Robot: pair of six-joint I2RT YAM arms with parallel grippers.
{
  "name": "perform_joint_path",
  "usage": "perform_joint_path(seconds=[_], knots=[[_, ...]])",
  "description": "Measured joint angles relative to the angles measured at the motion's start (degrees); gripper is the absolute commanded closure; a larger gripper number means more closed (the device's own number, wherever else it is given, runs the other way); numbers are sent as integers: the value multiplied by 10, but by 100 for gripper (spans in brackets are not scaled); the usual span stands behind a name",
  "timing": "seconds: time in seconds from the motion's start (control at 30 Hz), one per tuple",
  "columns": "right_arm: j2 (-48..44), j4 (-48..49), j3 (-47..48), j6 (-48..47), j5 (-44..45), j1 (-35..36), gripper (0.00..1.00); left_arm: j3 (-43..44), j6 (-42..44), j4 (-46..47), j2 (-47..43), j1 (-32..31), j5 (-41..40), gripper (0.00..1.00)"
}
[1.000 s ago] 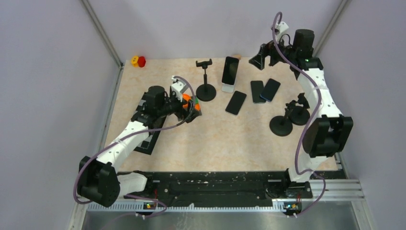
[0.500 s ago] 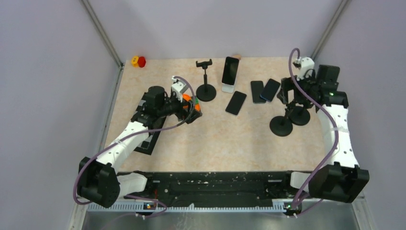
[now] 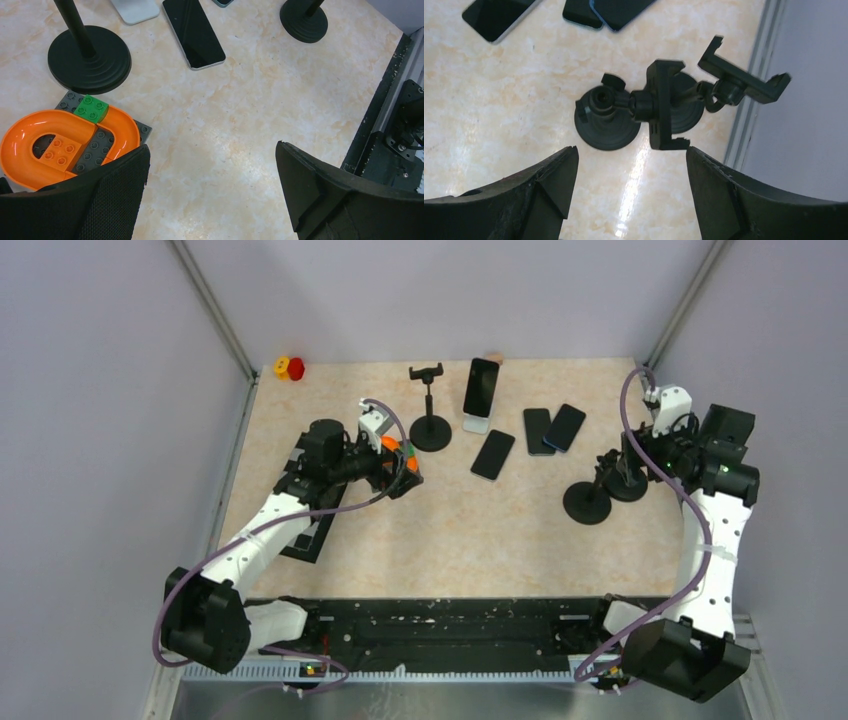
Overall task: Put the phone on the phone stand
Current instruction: Pick up the phone stand at the center of the board.
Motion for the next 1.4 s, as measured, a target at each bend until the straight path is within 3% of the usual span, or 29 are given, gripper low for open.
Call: perform_joint_path(seconds=[0.4, 0.57, 0.83, 1.17, 1.4], knots=[[24, 0, -25, -51, -13, -3, 44, 0, -1, 0, 0, 0, 4, 1], [37, 19, -25, -68, -26, -3, 47, 0, -1, 0, 0, 0, 4, 1], [32, 30, -33, -88, -35, -3, 45, 0, -1, 0, 0, 0, 4, 1], [9, 9, -12, -89, -50, -3, 26, 0, -1, 0, 0, 0, 4, 1], [55, 10, 6, -99, -46, -3, 25, 0, -1, 0, 0, 0, 4, 1]])
